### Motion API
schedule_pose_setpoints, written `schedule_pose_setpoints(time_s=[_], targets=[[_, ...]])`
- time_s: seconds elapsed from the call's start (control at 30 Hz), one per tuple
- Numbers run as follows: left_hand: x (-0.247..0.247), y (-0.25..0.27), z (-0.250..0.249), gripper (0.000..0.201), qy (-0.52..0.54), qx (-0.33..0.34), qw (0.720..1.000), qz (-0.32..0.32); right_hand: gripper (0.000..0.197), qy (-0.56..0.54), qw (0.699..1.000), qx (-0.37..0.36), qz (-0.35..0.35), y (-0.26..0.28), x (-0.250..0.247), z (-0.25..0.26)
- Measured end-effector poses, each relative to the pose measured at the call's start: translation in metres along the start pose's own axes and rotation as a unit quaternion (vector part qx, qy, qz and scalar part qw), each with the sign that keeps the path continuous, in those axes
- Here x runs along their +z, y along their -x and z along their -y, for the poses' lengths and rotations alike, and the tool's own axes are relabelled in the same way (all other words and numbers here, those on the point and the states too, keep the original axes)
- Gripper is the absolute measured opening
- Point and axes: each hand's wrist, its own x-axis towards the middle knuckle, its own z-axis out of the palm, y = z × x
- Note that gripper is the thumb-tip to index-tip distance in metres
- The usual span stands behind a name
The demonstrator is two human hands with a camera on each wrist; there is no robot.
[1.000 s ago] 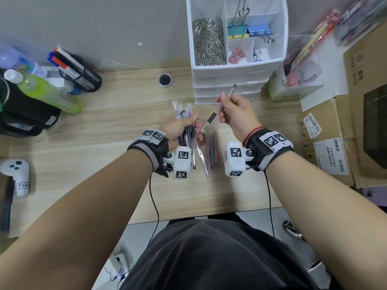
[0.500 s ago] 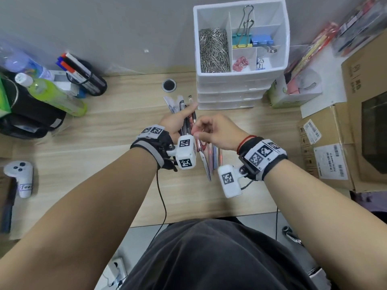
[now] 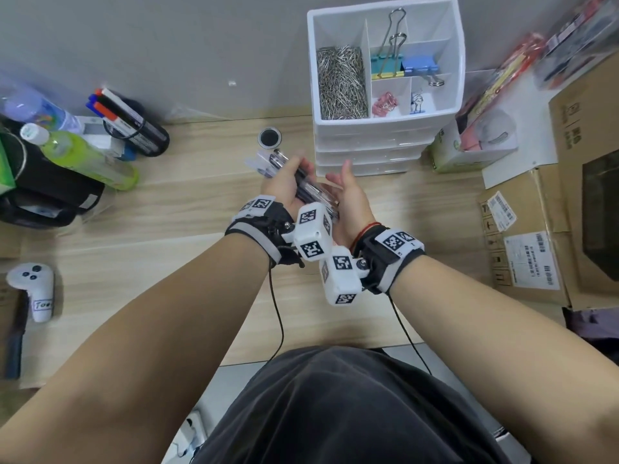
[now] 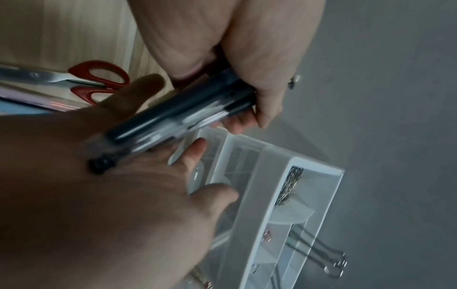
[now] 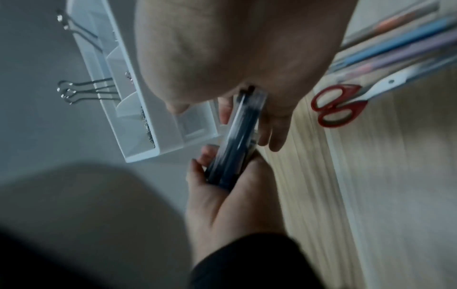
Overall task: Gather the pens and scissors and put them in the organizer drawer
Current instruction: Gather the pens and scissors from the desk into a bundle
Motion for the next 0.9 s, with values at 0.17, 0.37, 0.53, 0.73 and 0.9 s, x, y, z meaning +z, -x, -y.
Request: schedule_pose_setpoints(time_s=[0.17, 0.37, 0.53, 0.73, 0.9], targets=[[-0.002, -0.005, 0.004, 0.029, -0.048, -0.006, 0.998, 0.030, 0.062, 0.085, 0.996, -0.001, 0.039, -0.004, -0.001, 0.009], [-0.012, -0.010, -0.006, 0.029, -0.098, 0.028, 0.992, 0.079, 0.080, 0.160, 0.974, 0.100, 0.128, -0.022, -0.018, 0.013], [-0.010, -0.006, -0.007, 0.032, -0.110, -0.007, 0.988, 0.108, 0.049, 0.239, 0.953, 0.082, 0.167, -0.024, -0.022, 0.031], [-0.021, -0.013, -0.012, 0.030, -0.267, 0.126, 0.953, 0.065, 0.019, 0.059, 0.998, -0.007, -0.025, -0.057, -0.060, 0.075], [-0.022, -0.013, -0.017, 0.038, -0.344, 0.193, 0.917, 0.050, 0.008, 0.016, 0.998, -0.005, -0.062, -0.065, -0.060, 0.082]])
